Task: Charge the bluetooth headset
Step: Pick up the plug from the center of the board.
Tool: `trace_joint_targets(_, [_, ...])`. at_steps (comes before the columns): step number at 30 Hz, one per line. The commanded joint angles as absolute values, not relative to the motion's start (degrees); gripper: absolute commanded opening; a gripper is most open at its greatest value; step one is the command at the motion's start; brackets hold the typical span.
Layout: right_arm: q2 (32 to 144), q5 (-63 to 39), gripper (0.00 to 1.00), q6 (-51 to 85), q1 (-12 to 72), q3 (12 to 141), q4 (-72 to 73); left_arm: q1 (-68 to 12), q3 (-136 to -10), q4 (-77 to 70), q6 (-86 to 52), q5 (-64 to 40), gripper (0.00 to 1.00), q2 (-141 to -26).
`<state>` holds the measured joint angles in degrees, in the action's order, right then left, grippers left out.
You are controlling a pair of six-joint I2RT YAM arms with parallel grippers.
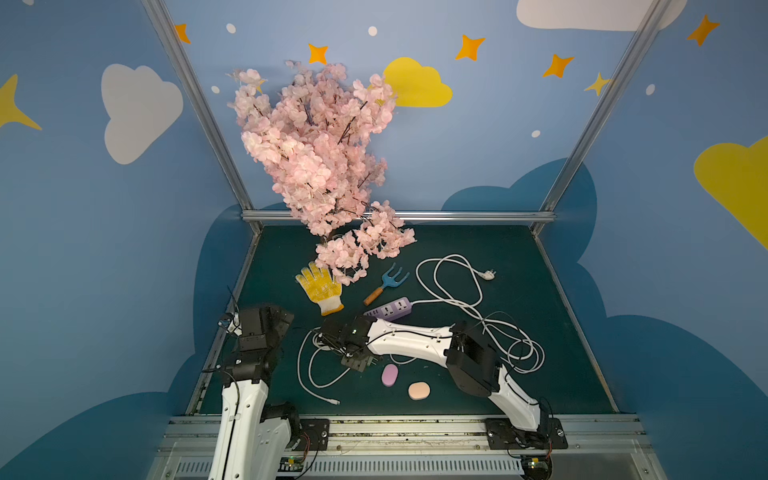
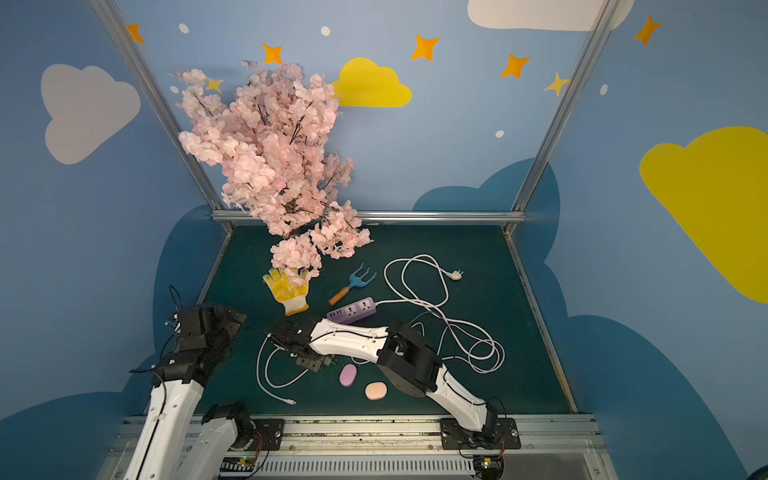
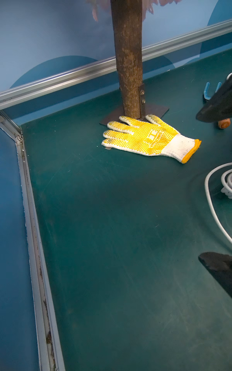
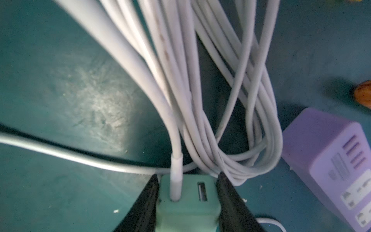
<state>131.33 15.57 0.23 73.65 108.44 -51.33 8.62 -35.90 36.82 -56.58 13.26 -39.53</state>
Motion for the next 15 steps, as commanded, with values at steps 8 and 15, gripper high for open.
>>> trace_joint_targets(8, [119.59,10.98,0.02,3.99,69.98,100.41,-46.55,8.92,-37.01,35.97,-55.46,11.41,1.00,-40.43])
trace_joint_targets(15, [104.04,2.97,0.00,10.37,64.02,83.04,-29.41,8.92,-35.05,32.43,-55.54,7.66,0.97,-41.02])
